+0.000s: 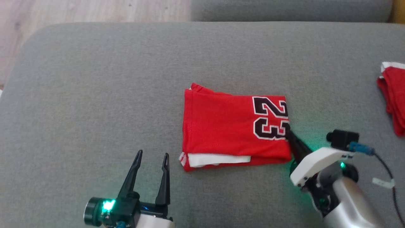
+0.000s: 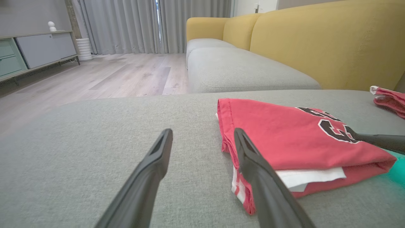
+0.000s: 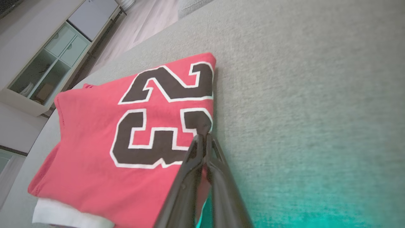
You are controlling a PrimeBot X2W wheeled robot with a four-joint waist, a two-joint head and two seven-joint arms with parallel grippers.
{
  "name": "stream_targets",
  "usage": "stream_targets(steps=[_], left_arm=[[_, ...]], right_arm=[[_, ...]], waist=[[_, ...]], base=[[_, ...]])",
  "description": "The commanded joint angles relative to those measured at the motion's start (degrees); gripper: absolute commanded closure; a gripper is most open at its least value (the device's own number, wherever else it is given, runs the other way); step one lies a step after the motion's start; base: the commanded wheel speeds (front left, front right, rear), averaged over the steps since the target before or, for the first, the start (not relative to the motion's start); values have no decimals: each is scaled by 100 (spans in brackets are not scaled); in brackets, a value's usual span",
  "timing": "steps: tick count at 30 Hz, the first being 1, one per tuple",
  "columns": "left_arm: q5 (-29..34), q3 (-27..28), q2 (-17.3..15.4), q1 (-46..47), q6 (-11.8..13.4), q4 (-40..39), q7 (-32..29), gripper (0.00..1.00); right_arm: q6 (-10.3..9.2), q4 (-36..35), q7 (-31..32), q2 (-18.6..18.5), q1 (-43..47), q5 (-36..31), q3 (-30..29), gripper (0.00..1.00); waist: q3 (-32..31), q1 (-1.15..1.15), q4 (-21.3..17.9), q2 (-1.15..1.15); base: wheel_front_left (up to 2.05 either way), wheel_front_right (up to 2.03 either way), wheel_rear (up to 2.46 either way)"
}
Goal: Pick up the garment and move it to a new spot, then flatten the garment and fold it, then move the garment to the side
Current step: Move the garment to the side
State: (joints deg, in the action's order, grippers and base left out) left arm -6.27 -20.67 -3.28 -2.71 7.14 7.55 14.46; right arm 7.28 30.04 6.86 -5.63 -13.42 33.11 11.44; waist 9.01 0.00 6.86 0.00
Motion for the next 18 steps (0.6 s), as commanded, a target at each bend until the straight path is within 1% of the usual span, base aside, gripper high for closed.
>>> stream_targets(steps=[1, 5, 9, 18], left_arm=[[-53, 157, 40, 206, 58, -206, 54, 0], [-90, 206, 40, 270, 10, -322, 54, 0], [-139, 261, 40, 376, -44, -485, 54, 0], [-233, 385, 40, 729, -222, -712, 54, 0]], right_arm=[[21, -204, -123, -149, -322, -47, 99, 100], [21, -294, -172, -514, -602, -168, 9, 100], [21, -452, -89, -1033, -975, -356, -167, 100], [21, -963, 282, -2188, -1668, -807, -905, 100]], waist=[[69, 0, -109, 0], [217, 0, -323, 0], [446, 0, -567, 0], [930, 0, -1031, 0]], base=[[0, 0, 0], [0, 0, 0], [0, 0, 0], [0, 0, 0]])
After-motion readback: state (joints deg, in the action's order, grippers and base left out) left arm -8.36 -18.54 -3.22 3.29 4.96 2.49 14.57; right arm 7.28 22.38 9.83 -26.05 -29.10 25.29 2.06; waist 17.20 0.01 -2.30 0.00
